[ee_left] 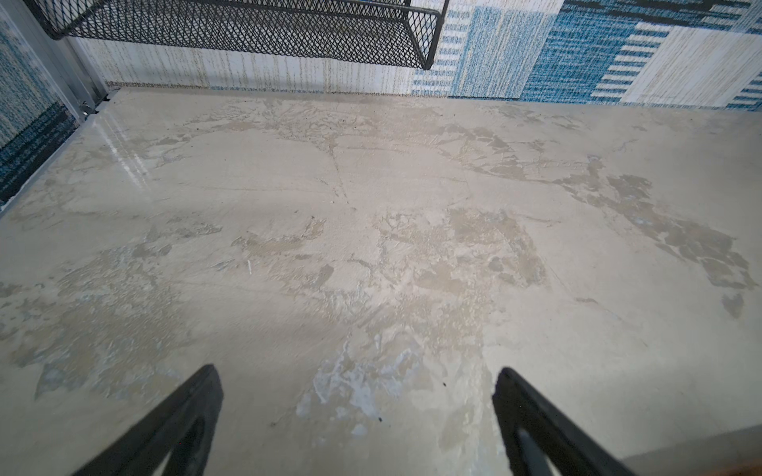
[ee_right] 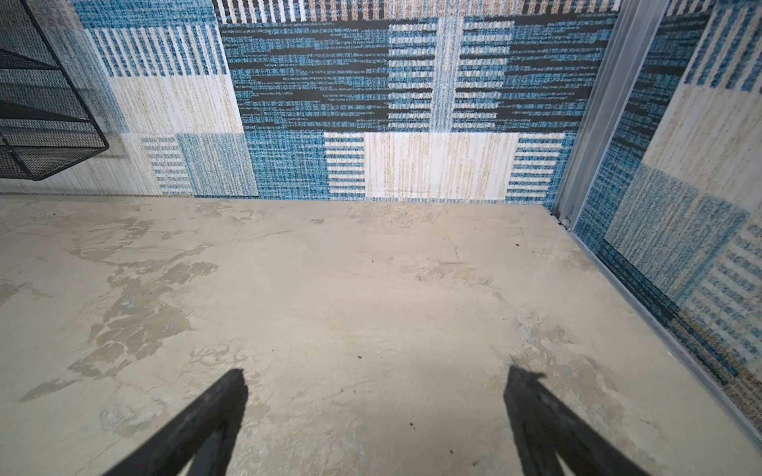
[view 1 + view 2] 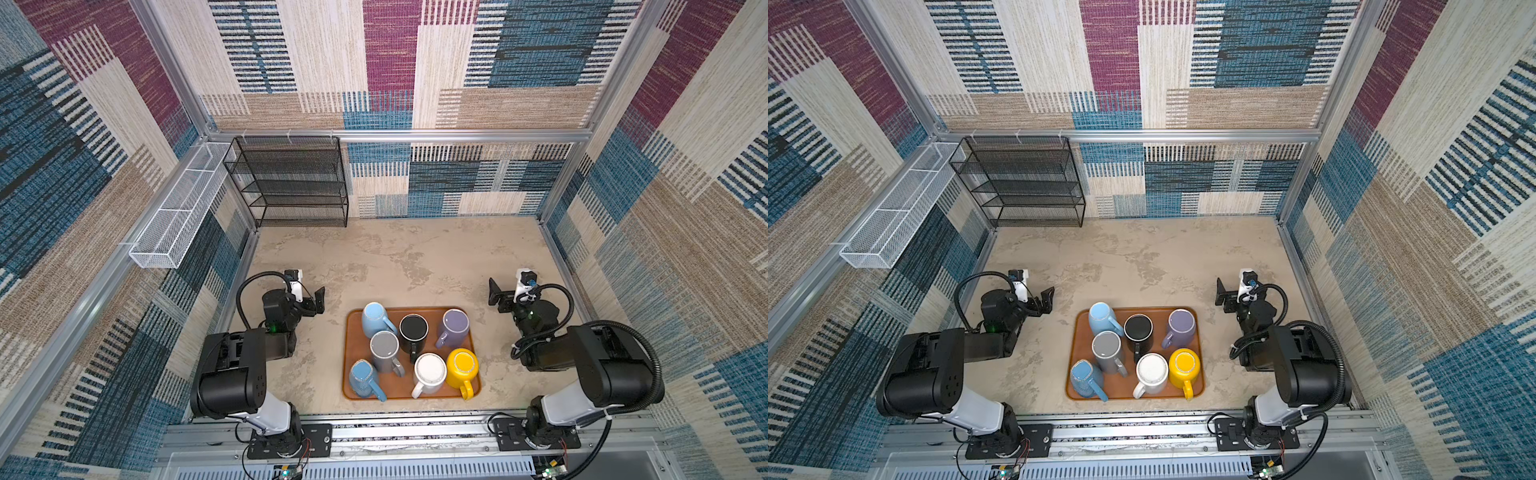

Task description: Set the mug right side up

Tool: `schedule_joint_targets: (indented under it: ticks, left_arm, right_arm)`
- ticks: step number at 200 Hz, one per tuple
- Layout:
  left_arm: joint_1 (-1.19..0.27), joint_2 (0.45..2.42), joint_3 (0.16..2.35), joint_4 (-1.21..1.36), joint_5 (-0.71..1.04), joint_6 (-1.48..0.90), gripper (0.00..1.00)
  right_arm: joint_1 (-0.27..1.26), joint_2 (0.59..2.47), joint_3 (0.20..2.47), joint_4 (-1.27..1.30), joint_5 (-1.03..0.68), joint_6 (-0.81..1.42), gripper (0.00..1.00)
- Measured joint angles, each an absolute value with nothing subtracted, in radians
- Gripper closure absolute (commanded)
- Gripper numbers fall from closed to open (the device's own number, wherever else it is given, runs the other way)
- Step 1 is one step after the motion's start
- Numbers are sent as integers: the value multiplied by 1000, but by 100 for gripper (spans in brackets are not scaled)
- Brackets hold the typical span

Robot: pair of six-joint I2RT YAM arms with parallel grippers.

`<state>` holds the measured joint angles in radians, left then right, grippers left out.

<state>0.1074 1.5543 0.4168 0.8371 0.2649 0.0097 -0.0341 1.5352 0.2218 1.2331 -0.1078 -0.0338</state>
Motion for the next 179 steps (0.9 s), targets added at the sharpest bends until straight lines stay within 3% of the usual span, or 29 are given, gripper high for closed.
schedule_joint_targets:
  ticks: [83, 136, 179]
  left_arm:
    - [76, 1507, 494, 695, 152, 3, 0]
    - [75, 1427, 625, 447, 57, -15, 1]
    - [75, 1310, 770, 276, 57, -62, 1]
  right_arm:
    - [-34, 1520, 234, 1201, -97, -29, 0]
    - [-36, 1500, 685, 713, -88, 2, 4]
    - [-32, 1439, 776, 459, -176, 52, 0]
